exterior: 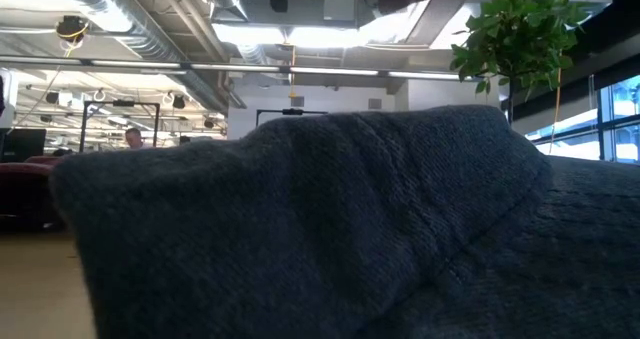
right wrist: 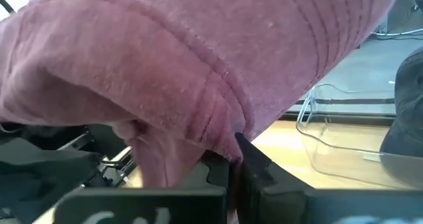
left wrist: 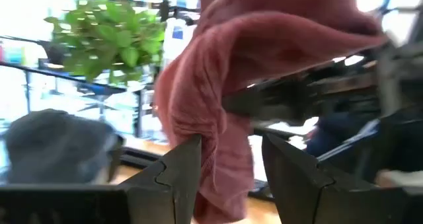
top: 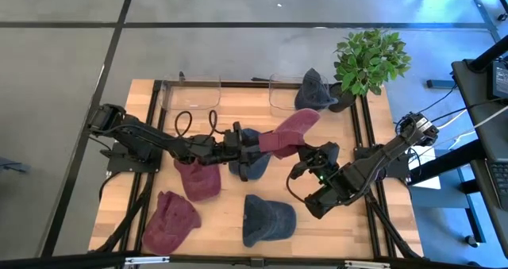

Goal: Pick & Place hat
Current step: Put the bottom right maroon cap into the left transparent bin

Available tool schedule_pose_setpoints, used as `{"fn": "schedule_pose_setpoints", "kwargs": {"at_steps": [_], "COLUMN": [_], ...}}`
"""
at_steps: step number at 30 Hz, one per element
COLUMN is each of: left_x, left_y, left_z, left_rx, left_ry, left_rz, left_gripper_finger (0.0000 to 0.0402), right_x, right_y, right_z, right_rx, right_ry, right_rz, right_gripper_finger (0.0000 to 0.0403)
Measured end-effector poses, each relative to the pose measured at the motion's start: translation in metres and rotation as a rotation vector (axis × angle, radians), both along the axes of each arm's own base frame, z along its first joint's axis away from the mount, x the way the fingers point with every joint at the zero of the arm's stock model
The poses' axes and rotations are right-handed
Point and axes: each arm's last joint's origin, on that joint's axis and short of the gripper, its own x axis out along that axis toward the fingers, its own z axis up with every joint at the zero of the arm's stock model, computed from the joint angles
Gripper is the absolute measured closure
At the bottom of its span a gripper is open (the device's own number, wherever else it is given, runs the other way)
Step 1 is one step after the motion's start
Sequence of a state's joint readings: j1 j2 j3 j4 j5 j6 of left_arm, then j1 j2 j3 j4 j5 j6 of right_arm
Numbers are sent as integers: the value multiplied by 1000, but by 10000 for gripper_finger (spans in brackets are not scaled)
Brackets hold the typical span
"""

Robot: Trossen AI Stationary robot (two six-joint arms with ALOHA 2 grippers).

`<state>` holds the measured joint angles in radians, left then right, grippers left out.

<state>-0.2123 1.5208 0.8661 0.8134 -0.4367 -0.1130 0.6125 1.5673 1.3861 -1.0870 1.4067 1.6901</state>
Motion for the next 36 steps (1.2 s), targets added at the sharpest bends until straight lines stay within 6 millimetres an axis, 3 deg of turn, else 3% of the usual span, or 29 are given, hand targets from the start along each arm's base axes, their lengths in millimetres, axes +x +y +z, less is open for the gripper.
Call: {"fn": "schedule_pose_setpoints", "kwargs": {"at_steps": [9, 15, 36], "left_x": [0, 0, 0], "left_y": [2, 0, 0], "left_z": [-3, -3, -2], "left_rx": [24, -22, 1], "left_ry": [36, 20, 23], "left_rz": [80, 6, -7], "left_gripper_finger": [245, 245, 245], "right_x": [0, 0, 8], "right_y": [1, 1, 5], "right_z": [0, 0, 4], "right_rx": [3, 12, -13], "right_ry": [1, 3, -34], "right_rz": [3, 5, 6], "right_gripper_finger": [397, 397, 396]}}
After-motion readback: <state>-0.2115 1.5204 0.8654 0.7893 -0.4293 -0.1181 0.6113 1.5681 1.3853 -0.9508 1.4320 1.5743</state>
